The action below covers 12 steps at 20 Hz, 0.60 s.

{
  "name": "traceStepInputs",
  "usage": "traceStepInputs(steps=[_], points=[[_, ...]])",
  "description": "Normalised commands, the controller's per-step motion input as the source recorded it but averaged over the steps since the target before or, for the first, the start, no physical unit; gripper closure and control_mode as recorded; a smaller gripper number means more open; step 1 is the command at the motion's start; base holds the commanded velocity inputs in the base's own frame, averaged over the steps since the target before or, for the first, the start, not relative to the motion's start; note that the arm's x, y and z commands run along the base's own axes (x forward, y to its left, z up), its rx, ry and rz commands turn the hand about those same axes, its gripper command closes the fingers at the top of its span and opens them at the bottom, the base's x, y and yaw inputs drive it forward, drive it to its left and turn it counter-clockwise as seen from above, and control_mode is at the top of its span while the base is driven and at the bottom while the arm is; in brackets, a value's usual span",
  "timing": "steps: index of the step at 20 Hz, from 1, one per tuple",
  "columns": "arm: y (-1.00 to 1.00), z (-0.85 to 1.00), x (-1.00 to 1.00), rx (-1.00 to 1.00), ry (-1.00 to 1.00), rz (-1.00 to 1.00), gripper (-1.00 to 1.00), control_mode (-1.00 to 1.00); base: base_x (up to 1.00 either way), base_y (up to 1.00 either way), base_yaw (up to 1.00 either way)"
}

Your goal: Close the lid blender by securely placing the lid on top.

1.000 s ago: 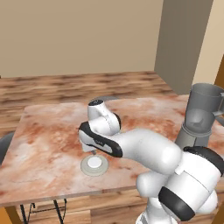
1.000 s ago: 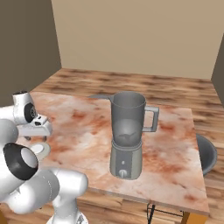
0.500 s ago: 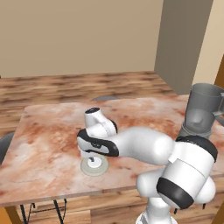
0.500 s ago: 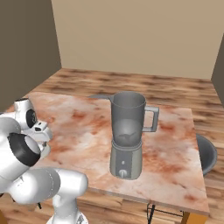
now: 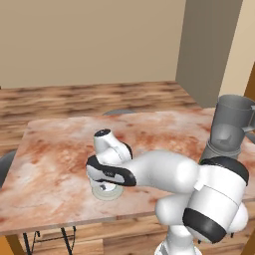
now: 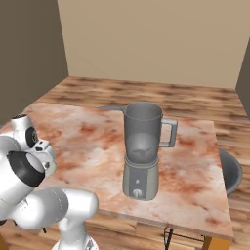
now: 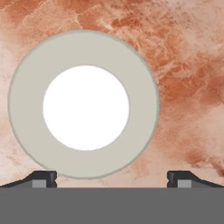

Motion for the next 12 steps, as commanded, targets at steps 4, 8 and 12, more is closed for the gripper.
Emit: traceStepInputs(steps=[4,8,12], points=[[0.0,0.0,-0.07,0.02,-0.04,0.01,-1.0,-1.0,0.0,0.0,0.0],[0.01,0.0,0.0,0.01,0.0,0.0,-1.0,-1.0,0.0,0.0,0.0],[0.08,-0.02,0.0,0.0,0.0,0.01,-1.0,-1.0,0.0,0.0,0.0]])
